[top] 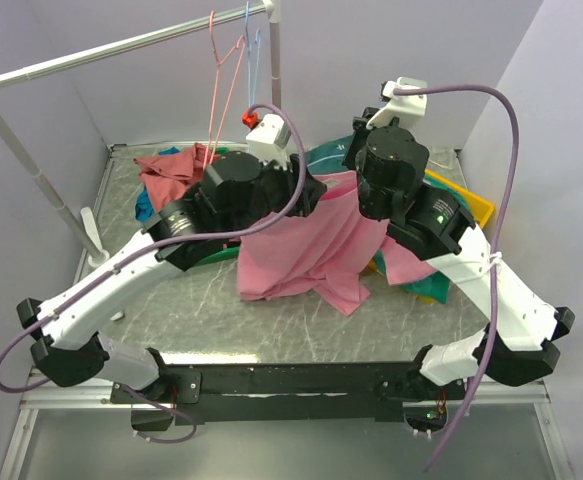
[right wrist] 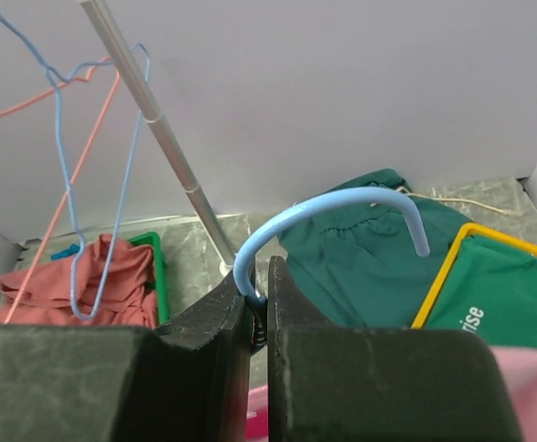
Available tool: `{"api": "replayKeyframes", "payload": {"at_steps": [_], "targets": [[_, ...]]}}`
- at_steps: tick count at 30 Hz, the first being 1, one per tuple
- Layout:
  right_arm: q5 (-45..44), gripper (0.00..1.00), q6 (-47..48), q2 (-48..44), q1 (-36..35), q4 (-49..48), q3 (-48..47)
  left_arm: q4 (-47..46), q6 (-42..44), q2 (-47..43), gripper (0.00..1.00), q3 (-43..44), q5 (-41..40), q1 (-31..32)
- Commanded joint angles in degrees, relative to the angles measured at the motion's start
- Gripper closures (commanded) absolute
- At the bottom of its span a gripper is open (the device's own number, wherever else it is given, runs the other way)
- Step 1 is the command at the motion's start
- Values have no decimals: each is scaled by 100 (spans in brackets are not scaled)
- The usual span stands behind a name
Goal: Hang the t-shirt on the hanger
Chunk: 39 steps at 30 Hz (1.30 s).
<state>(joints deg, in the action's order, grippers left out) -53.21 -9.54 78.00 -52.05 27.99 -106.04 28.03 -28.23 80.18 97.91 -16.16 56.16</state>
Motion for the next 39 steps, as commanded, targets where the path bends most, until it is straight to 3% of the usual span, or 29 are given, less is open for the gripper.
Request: {"api": "replayKeyframes", "payload": {"at_steps": [1, 4, 9, 17, 22, 29, 35, 39], "targets": [[285, 100, 93, -56, 274, -57, 13, -325, 485, -503, 44, 308, 631, -35], [302, 100, 84, 5, 353, -4, -22, -97, 581, -802, 42, 325, 633, -35], [267, 100, 110, 23, 380, -13, 22, 790, 1134, -1303, 47, 316, 96, -35], [188, 100, 128, 172, 380, 75, -57, 1942, 1680, -1014, 48, 694, 658, 78], [206, 100, 93, 198, 380, 102, -31, 2425, 1768, -733, 49, 765, 97, 474], [311, 100, 23, 155, 380, 128, -40, 2550, 1838, -460, 54, 712, -826, 668], [575, 100, -118, 32, 319, 224, -75, 2050, 2058, -416, 76, 493, -1038, 677], [663, 100, -162, -135, 82, 277, -110, 1523, 2269, -372, 82, 326, -880, 677]]}}
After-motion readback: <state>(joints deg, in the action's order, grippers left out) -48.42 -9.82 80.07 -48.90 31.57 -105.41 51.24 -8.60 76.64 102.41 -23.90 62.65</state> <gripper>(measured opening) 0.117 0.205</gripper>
